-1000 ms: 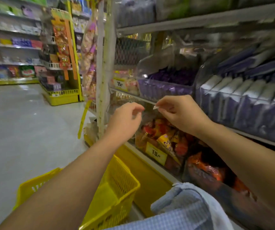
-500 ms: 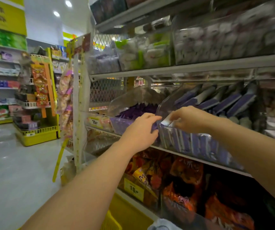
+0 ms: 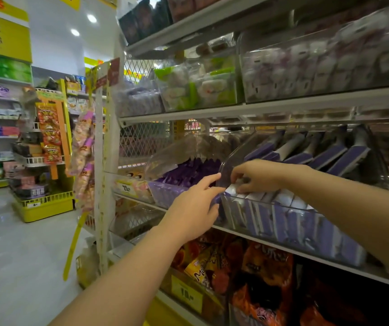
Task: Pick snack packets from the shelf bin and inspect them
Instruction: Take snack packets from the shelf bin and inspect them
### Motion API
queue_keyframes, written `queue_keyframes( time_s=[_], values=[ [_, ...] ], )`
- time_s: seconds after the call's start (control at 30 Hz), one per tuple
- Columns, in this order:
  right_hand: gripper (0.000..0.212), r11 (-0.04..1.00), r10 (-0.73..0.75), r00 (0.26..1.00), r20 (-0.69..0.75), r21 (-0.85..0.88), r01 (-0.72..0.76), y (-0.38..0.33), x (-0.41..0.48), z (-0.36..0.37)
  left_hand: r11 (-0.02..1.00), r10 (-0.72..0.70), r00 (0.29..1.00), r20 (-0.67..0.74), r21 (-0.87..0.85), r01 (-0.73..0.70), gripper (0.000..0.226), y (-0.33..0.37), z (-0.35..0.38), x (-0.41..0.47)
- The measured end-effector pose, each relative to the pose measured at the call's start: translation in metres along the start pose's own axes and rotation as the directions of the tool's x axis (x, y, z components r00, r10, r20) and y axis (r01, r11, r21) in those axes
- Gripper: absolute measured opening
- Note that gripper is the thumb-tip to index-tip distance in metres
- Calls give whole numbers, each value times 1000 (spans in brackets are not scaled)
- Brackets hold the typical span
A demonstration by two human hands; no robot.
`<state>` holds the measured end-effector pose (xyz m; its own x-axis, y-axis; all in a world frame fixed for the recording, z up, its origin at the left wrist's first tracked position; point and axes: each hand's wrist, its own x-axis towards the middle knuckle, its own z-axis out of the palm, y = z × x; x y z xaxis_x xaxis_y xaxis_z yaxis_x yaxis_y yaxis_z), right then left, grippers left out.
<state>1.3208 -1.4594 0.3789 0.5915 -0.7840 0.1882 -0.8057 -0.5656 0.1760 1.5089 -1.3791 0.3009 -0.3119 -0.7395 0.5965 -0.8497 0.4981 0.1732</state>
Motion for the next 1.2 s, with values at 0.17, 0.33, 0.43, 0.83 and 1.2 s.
queue_keyframes(
  time_s=[0.17,0.33,0.43,0.83,1.2],
  values=[
    [25,992,-126,991,40,4,126,-5,0,-2,999,34,999,-18,-14,-35,41,-5,2,-2],
    [24,985,-161,987,26,-64,162,-11,0,-6,998,66,997,-44,2,-66,42,-10,8,-3],
    [23,973,-231,973,-30,-27,230,-12,-1,-2,997,81,995,-50,11,-81,44,-13,11,-4],
    [1,963,-202,957,-209,138,234,-21,-4,0,997,66,996,-67,31,-64,50,-13,16,-11],
    [11,794,319,687,-653,580,182,-22,-11,-47,760,-203,978,-42,-637,131,37,-1,-7,3]
  ],
)
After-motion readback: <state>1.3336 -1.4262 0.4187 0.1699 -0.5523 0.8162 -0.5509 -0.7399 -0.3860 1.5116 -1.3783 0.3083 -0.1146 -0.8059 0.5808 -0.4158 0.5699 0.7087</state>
